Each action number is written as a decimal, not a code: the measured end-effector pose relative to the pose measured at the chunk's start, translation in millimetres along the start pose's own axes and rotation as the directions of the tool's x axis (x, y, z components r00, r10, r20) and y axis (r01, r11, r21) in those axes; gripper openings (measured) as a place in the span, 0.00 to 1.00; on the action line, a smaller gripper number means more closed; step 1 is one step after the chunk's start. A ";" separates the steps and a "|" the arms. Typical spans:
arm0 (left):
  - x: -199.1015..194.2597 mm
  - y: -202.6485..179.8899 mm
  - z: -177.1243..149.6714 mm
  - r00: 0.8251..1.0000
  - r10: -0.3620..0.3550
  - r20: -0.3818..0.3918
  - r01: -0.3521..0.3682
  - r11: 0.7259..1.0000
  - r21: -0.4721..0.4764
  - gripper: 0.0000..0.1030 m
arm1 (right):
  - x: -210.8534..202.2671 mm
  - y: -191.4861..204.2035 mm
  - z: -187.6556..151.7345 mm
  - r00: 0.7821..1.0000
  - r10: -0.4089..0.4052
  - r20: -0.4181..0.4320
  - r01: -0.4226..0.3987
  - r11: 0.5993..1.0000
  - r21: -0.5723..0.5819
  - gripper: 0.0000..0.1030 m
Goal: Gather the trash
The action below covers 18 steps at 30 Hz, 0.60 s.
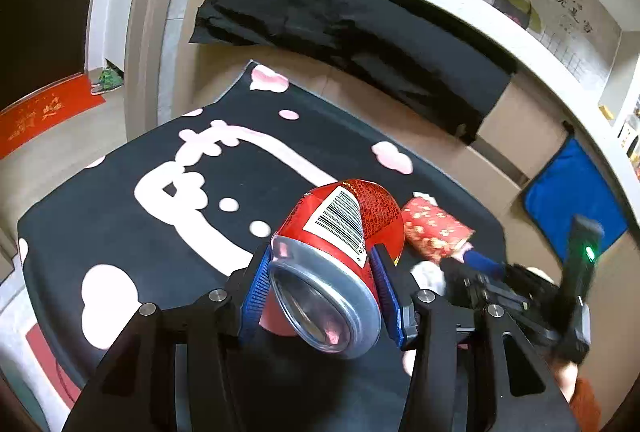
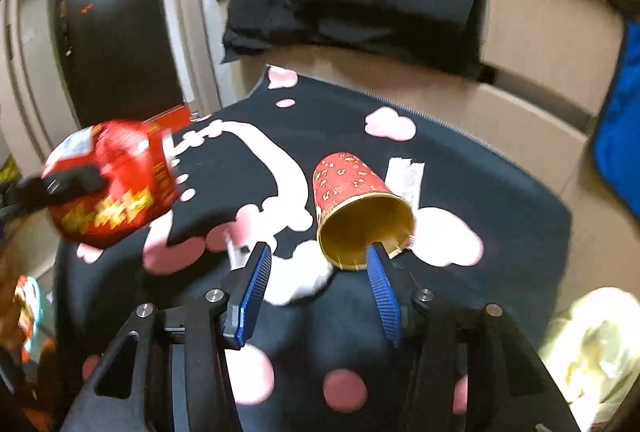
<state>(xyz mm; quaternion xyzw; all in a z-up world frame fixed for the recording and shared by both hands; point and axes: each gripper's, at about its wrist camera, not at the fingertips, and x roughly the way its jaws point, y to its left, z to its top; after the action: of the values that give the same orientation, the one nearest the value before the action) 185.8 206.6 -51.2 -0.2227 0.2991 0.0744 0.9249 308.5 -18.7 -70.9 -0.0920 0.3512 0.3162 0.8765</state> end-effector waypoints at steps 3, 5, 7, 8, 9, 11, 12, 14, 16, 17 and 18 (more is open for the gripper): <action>8.2 7.8 2.5 1.000 -0.007 -0.011 0.007 1.000 0.004 0.49 | 31.9 -6.4 12.9 0.999 -0.013 -0.036 0.015 0.999 0.048 0.42; 12.2 10.9 4.1 1.000 -0.008 -0.014 0.008 1.000 0.008 0.49 | 51.0 -11.9 22.8 0.999 -0.005 -0.054 0.009 0.997 0.076 0.41; 17.7 13.8 7.1 1.000 -0.010 -0.021 0.011 1.000 0.014 0.49 | 62.1 -15.8 29.2 0.998 -0.004 -0.061 0.010 0.996 0.090 0.32; 19.7 14.5 8.4 1.000 -0.011 -0.023 0.012 1.000 0.017 0.49 | 66.4 -17.3 32.2 0.998 0.000 -0.063 0.005 0.996 0.092 0.28; 21.7 14.7 10.0 1.000 -0.013 -0.025 0.013 1.000 0.021 0.49 | 67.6 -17.9 33.8 0.998 0.001 -0.064 0.005 0.996 0.091 0.13; 24.3 12.8 12.8 1.000 -0.017 -0.022 0.017 0.999 0.031 0.49 | 60.9 -16.3 35.5 0.999 -0.007 -0.041 0.011 0.997 0.077 0.07; 25.3 10.1 14.3 1.000 -0.018 -0.019 0.019 0.999 0.041 0.49 | 52.6 -14.1 35.8 1.000 0.001 -0.012 -0.001 0.998 0.060 0.07; 26.6 2.2 17.5 1.000 -0.020 -0.010 0.020 0.998 0.066 0.49 | 35.7 -9.7 38.4 1.000 -0.014 0.023 0.013 1.000 0.027 0.06; 26.1 -9.5 21.5 1.000 -0.031 0.000 0.031 0.995 0.093 0.49 | 13.3 -7.5 41.4 0.997 -0.038 0.064 0.038 0.999 0.005 0.05; 24.7 -15.8 23.3 0.999 -0.039 0.007 0.038 0.994 0.104 0.49 | 1.3 -7.9 42.5 0.996 -0.041 0.083 0.041 0.999 0.003 0.05; 22.3 -23.2 25.0 0.999 -0.045 0.017 0.043 0.992 0.116 0.49 | -9.1 -8.5 44.0 0.994 -0.044 0.098 0.044 0.999 0.002 0.05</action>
<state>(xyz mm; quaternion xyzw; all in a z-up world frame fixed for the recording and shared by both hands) 223.2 197.4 -37.8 -0.1746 0.2887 0.0387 0.9406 333.3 -13.0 -32.9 -0.0841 0.3057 0.3011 0.8993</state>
